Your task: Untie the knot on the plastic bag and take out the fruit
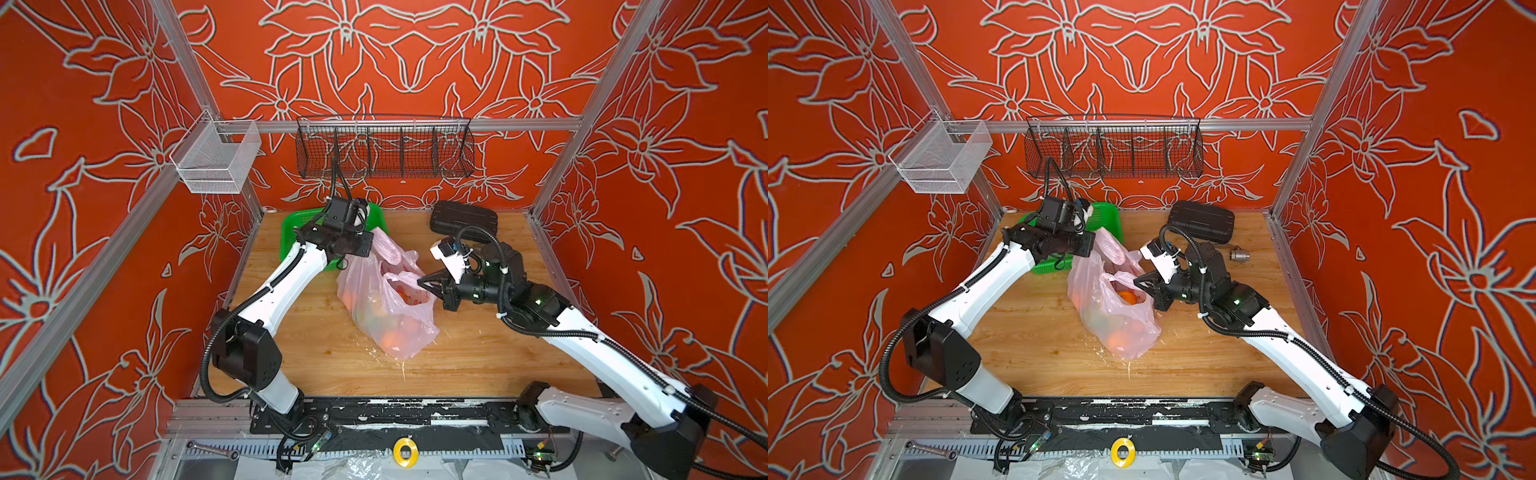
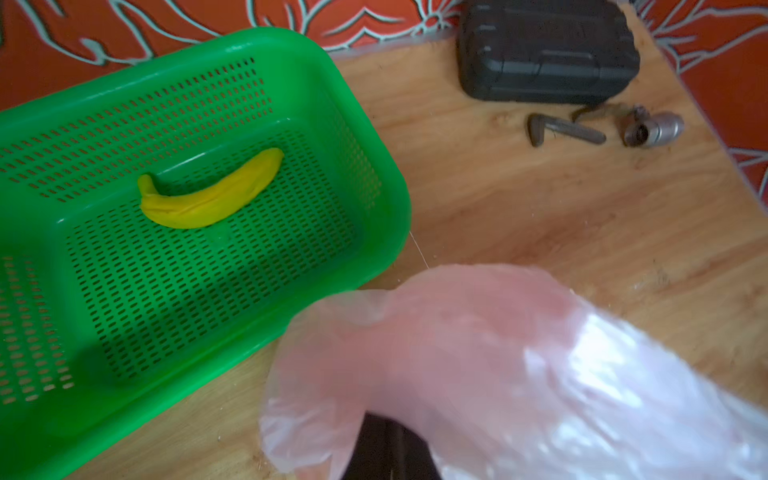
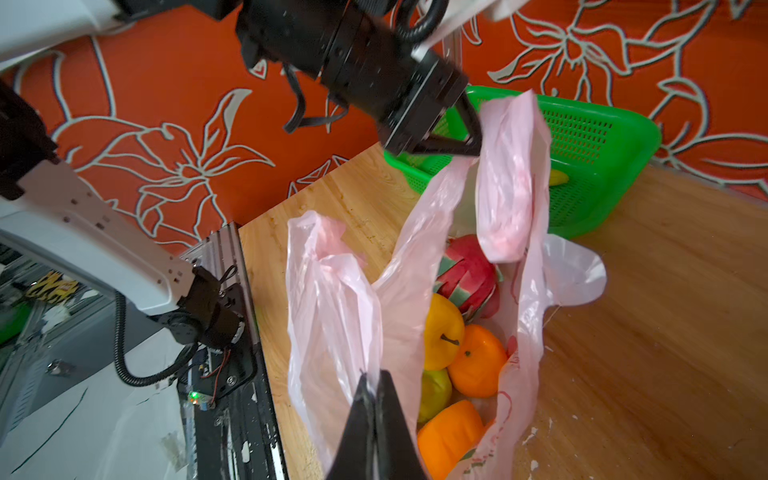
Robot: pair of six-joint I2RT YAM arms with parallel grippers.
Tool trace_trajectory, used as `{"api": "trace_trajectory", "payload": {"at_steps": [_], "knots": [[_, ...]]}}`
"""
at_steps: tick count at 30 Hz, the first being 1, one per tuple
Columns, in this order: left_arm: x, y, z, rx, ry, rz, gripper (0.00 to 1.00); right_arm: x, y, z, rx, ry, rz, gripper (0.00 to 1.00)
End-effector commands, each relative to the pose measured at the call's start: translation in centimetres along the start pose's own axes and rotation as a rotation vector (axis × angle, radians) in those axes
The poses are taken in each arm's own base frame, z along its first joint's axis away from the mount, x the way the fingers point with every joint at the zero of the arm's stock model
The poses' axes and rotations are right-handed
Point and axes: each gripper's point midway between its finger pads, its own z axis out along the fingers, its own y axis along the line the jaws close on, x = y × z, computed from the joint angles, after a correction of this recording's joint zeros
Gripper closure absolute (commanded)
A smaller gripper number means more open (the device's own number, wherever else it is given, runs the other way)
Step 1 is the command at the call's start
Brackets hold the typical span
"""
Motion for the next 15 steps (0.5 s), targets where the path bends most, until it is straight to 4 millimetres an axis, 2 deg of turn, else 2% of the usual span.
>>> {"api": "trace_trajectory", "payload": {"at_steps": [1, 4, 7, 15], "knots": [[-3.0, -0.3, 0.0, 0.043, -0.064, -0.081, 1.00, 1.3, 2.3, 0.1, -0.104, 0.042, 0.004, 1.00], [-3.5, -0.5, 0.6, 0.062, -0.052, -0.096, 1.00, 4.9, 2.3, 1.6, -0.106, 0.129, 0.034, 1.00], [-3.3, -0.5, 1.2, 0.065, -0.035, -0.116, 1.00, 9.4, 2.0, 3.1, -0.093, 0.234, 0.060, 1.00], [-3.2, -0.7, 1.2, 0.081, -0.038, -0.148, 1.00, 19.0, 1.0, 6.6, -0.063, 0.425, 0.141, 1.00]]}}
